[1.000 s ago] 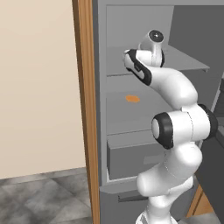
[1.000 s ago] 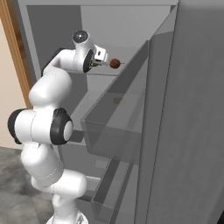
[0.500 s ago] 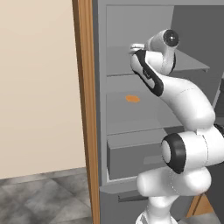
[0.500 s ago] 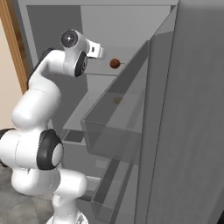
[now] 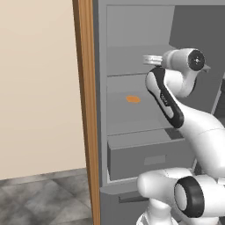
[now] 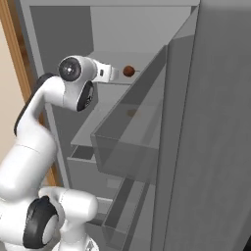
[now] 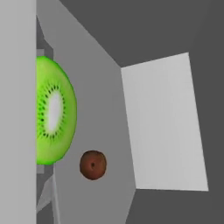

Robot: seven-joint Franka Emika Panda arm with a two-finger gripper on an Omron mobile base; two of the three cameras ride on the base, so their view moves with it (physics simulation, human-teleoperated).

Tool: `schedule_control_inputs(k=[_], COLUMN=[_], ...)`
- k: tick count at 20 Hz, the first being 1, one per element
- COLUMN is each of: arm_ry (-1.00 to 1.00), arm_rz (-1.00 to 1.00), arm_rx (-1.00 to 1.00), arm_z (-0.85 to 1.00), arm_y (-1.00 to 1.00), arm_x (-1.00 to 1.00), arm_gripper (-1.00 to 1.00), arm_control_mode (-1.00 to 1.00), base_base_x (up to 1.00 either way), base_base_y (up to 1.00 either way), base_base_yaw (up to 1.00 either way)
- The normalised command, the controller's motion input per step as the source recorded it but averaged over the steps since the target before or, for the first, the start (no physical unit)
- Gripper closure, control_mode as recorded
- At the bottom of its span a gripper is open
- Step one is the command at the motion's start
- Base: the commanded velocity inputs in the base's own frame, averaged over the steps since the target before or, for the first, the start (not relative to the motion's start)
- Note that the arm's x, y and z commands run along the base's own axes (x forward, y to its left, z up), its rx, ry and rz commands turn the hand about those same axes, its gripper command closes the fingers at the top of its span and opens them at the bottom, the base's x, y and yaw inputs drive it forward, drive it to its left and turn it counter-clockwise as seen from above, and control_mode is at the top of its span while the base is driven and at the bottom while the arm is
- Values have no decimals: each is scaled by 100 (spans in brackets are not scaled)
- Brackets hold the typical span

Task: Pick the pear and kiwi from the fridge and place them on the plate next to the blender to make a fruit smoothie.

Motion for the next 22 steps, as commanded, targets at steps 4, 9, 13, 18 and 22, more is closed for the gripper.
schedule_control_inputs(k=[4,9,13,18,22], arm_ry=[24,50,28,-11,0], arm_rz=[0,-2,0,0,2], arm_rx=[0,-4,-10,-6,0], arm_z=[-31,-94,-94,-15,0], arm_y=[-7,5,9,10,40], arm_x=[-100,-100,-89,-39,-40], arm_gripper=[100,100,100,100,100], arm_control_mode=[-100,-100,-100,-100,-100], base_base_x=[0,0,0,0,0], base_base_y=[0,0,0,0,0], base_base_yaw=[0,0,0,0,0])
